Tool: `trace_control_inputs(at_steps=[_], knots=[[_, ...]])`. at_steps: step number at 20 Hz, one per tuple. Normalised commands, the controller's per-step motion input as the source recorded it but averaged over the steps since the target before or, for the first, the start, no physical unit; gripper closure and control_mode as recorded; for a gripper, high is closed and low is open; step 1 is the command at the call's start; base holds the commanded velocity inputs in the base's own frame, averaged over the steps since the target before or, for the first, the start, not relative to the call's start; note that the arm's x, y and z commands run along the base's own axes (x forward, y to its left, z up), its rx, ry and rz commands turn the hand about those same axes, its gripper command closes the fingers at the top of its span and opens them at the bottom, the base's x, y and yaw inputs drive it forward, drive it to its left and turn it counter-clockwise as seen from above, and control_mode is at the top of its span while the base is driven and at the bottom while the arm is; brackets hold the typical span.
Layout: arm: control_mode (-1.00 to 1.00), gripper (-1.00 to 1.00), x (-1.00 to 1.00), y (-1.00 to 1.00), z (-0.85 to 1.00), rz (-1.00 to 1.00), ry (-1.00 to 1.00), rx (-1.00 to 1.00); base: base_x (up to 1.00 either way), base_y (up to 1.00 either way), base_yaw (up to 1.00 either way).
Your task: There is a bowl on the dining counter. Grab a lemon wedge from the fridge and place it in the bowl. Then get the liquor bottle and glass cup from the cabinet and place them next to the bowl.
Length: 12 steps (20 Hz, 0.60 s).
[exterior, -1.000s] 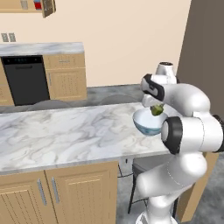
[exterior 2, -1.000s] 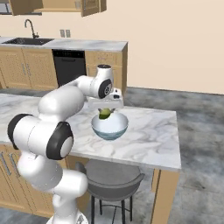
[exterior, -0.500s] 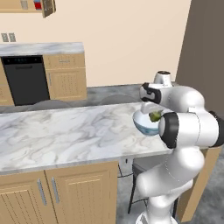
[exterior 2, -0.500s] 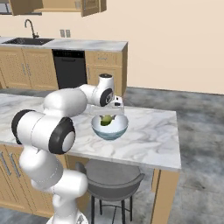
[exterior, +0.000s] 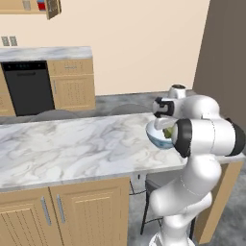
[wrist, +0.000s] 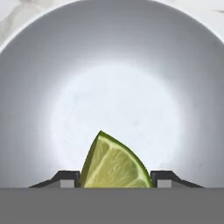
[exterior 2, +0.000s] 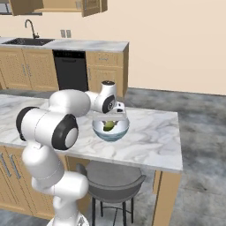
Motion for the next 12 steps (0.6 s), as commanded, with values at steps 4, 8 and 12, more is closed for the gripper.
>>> trace_control_inputs(at_steps=[4, 8, 12], knots=[[-1.00, 1.00, 0.12, -0.02, -0.24, 0.00, 0.00, 0.00, 0.00, 0.00, 0.00], [-1.00, -1.00, 0.08, -0.01, -0.17, 0.00, 0.00, 0.00, 0.00, 0.00, 0.00], [-1.00, -1.00, 0.02, -0.08, -0.03, 0.00, 0.00, 0.02, 0.00, 0.00, 0.00]])
